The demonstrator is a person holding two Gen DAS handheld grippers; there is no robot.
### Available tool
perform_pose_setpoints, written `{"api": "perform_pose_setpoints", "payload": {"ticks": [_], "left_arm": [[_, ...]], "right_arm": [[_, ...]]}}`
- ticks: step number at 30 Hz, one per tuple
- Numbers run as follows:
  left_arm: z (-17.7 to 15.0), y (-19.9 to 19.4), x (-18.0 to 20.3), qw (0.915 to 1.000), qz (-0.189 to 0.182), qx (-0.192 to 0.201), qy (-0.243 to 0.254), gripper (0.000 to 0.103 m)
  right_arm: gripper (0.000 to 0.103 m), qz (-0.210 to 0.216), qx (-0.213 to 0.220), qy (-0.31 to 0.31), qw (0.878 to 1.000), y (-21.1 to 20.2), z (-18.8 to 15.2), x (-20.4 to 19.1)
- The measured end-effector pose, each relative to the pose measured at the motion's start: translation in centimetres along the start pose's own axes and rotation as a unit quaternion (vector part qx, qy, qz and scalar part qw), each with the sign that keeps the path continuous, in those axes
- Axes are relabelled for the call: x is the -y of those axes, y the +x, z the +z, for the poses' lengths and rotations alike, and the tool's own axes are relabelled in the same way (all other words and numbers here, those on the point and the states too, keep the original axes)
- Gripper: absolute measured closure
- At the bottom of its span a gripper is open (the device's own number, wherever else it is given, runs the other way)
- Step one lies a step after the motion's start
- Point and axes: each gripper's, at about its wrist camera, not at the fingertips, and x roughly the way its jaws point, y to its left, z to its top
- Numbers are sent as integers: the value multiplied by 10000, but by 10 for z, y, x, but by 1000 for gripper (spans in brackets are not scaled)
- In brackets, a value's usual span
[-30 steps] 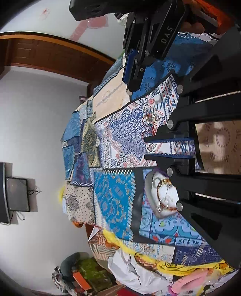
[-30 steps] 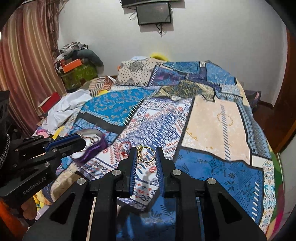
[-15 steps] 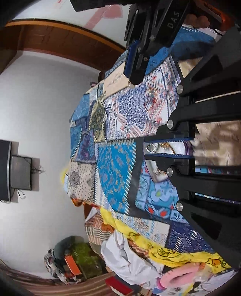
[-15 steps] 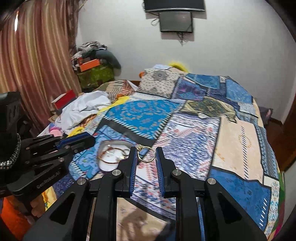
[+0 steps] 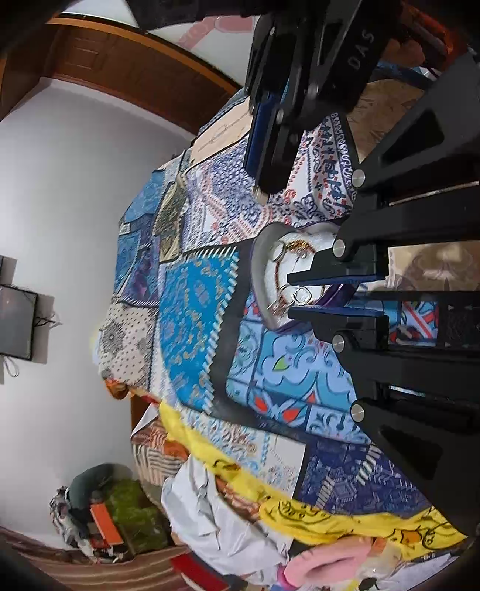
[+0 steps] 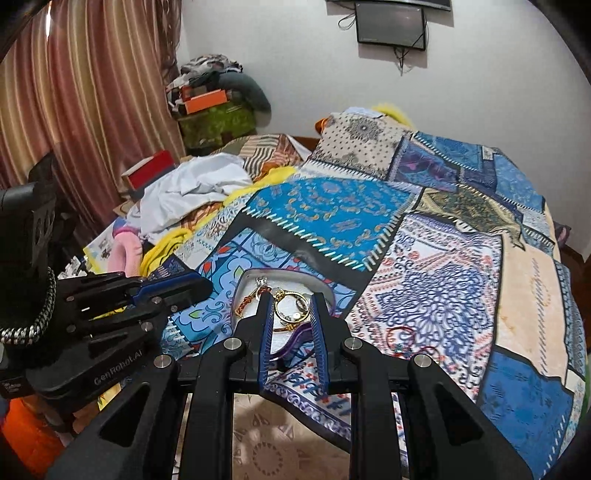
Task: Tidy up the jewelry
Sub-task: 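Lower both held pieces into the heart tin and open both grippers, then move both grippers from the tin back to the jewelry on the cloth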
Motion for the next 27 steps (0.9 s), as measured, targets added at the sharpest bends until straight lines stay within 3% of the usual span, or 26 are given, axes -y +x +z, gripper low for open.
{"api": "perform_pose_setpoints", "payload": {"ticks": [8, 27], "left_arm": [[-6, 18, 8, 9995, -227, -202, 122, 94], [2, 16, -4, 9998, -131, -155, 14, 94]], "right_arm": [[85, 58, -222, 66, 9997, 18, -3, 2], [85, 368, -474, 232, 9979, 32, 3, 2]]}}
